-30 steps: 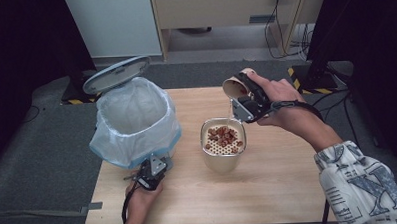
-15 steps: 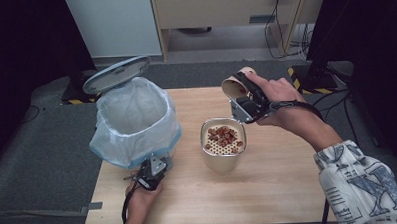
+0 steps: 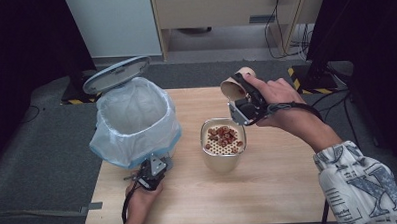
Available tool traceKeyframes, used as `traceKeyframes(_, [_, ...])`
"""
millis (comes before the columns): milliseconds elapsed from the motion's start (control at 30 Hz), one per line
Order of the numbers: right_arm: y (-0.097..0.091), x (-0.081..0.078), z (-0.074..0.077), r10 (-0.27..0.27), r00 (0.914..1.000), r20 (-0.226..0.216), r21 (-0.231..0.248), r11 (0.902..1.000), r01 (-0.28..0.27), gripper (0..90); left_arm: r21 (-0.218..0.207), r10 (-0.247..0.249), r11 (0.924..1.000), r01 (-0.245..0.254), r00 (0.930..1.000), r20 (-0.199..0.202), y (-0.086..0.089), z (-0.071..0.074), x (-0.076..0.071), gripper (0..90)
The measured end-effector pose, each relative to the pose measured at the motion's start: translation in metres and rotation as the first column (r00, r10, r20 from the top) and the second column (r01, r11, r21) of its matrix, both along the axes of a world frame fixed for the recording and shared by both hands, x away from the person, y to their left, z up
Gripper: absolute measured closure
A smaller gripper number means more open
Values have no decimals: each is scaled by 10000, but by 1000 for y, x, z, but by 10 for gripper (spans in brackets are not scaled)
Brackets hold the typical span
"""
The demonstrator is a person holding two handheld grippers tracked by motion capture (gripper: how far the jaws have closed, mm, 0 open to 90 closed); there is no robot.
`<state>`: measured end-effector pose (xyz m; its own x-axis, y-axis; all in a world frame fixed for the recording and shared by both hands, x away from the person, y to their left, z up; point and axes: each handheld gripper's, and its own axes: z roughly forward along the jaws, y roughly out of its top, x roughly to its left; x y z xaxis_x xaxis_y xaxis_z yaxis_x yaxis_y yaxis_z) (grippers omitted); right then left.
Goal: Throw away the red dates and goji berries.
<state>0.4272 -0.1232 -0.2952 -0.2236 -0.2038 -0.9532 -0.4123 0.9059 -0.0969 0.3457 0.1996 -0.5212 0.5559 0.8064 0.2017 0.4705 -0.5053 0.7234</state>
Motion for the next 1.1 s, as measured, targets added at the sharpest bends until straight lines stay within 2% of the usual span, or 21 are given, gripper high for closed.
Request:
traceKeyframes(133, [2,-2,-2,75,9986,517,-595,9982,-44,314,-2,3,10000,-3,10000,-3,0,0,0,898])
traceKeyframes(533, [0,-3,4,112,9977,665,-553,9984,-75,316,12,0,10000,0,10000,-5,0,0,0,898])
traceKeyframes(767, [-1,-3,7,-53,9963,853,-509,9987,96,318,-4,13,10000,-13,10000,-2,0,0,0,898])
traceKeyframes(800, [1,-2,4,-7,9961,888,-655,9978,65,319,-12,12,10000,-12,10000,-15,0,0,0,898])
traceKeyframes(833, [4,-2,-4,47,9978,666,-987,9951,19,319,6,5,10000,-5,10000,-25,0,0,0,898])
traceKeyframes(867, [7,-3,-12,163,9993,325,-1387,9903,-117,319,-1,6,10000,-6,10000,-26,0,0,0,898])
traceKeyframes(900, [10,-4,-20,223,9994,273,-1847,9827,-169,319,-10,8,10000,-8,10000,-33,0,0,0,898])
traceKeyframes(933, [12,-4,-24,337,9989,334,-2080,9778,-260,320,-8,9,10000,-9,10000,-32,0,0,0,898])
traceKeyframes(967, [13,-4,-24,275,9991,308,-2110,9773,-204,319,-10,7,10000,-7,10000,-34,0,0,0,898])
traceKeyframes(1067, [11,-1,-11,107,9982,587,-1385,9904,-25,319,1,4,10000,-4,10000,-13,0,0,0,898])
traceKeyframes(1100, [11,-1,-10,90,9982,595,-1296,9916,-12,320,5,2,10000,-2,10000,-27,0,0,0,898])
